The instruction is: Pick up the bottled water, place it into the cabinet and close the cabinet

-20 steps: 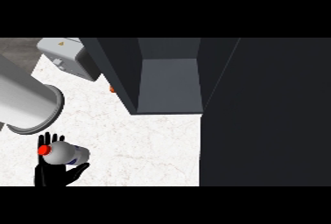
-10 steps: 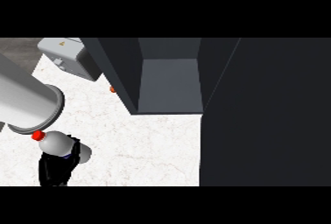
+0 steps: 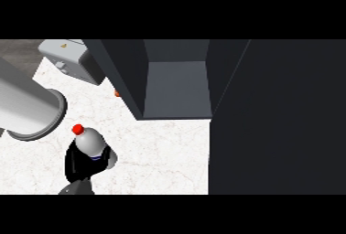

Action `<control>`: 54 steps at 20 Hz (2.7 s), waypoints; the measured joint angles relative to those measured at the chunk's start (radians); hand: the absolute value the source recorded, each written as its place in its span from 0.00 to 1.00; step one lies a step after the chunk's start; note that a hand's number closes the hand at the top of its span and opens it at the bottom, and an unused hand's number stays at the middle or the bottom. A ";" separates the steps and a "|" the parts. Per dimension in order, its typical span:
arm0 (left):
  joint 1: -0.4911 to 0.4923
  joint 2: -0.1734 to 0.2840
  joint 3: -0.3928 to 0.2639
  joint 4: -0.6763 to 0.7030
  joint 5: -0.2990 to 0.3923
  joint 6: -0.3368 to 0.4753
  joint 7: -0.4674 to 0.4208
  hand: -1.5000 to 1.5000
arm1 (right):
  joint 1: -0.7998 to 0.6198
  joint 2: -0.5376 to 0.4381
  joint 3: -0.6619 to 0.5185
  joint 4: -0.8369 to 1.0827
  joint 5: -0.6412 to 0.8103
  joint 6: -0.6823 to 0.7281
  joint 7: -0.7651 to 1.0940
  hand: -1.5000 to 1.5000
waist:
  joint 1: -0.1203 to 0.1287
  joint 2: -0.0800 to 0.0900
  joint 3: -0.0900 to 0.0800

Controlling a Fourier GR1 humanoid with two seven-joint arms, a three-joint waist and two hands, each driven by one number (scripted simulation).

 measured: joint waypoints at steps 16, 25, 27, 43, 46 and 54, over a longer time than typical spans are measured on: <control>0.031 -0.037 -0.333 -0.400 0.034 0.169 0.199 1.00 | -0.023 0.015 0.003 0.012 -0.008 -0.008 0.007 0.00 | 0.014 -0.005 0.001; 0.020 -0.038 -0.627 -0.722 0.048 0.458 0.387 1.00 | -0.045 0.009 -0.008 0.015 -0.015 -0.008 0.015 0.00 | 0.011 -0.004 0.001; -0.001 -0.038 -0.682 -0.777 0.037 0.535 0.446 1.00 | -0.049 0.005 -0.015 0.017 -0.017 -0.004 0.016 0.00 | 0.010 -0.004 0.001; -0.459 -0.038 -0.811 -0.666 0.052 1.042 0.629 1.00 | -0.128 -0.001 -0.049 0.023 -0.038 -0.014 0.066 0.00 | -0.009 0.002 0.001; -0.512 -0.038 -0.801 -0.601 0.054 1.063 0.637 1.00 | -0.134 -0.015 -0.088 0.027 -0.046 -0.007 0.071 0.00 | -0.007 0.002 0.001; -0.596 -0.038 -0.779 -0.397 0.105 1.055 0.562 1.00 | -0.150 -0.010 -0.111 0.033 -0.065 0.002 0.084 0.00 | -0.015 0.004 0.000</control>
